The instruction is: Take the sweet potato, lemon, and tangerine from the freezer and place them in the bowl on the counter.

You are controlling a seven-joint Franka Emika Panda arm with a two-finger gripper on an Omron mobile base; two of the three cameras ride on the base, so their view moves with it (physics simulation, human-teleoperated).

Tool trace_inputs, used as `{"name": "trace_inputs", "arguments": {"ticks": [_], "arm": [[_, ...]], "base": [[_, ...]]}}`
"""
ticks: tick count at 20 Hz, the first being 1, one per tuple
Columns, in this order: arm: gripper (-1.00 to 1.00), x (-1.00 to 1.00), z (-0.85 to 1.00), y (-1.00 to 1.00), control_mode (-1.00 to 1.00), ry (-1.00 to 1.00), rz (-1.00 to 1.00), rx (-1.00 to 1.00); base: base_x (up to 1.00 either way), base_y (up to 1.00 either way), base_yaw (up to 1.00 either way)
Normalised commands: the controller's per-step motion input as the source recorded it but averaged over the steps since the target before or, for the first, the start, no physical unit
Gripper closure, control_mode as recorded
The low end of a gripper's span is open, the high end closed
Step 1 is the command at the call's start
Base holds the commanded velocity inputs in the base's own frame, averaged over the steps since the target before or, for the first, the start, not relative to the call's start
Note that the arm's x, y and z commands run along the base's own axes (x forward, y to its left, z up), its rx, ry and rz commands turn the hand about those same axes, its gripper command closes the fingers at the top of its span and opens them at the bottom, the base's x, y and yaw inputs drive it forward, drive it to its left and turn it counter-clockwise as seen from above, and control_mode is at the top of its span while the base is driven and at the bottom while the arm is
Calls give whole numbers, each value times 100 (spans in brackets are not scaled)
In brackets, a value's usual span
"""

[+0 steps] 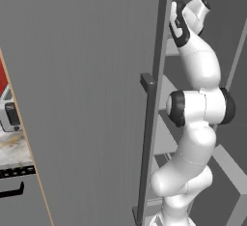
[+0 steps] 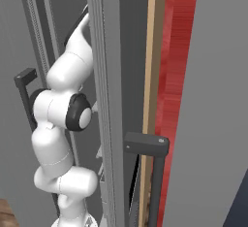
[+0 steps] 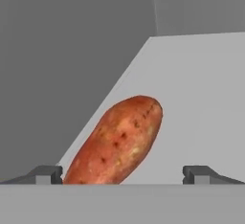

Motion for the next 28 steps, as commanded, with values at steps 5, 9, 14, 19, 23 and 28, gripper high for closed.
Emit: {"name": "trace_inputs", "arguments": {"ticks": [5, 9, 14, 19, 23, 28], "arm": [[-100, 6, -4, 0, -100, 2, 0, 0], [-100, 6, 0, 0, -100, 4, 0, 2], [-100, 15, 0, 0, -100, 4, 0, 4], [-100, 12, 0, 7, -100, 4, 0, 2], [-100, 11, -10, 20, -100, 2, 0, 0], [-100, 0, -1, 16, -100, 2, -1, 2]], "base": [[0, 0, 0], [0, 0, 0], [0, 0, 0], [0, 0, 0], [0, 0, 0], [0, 0, 0]]}}
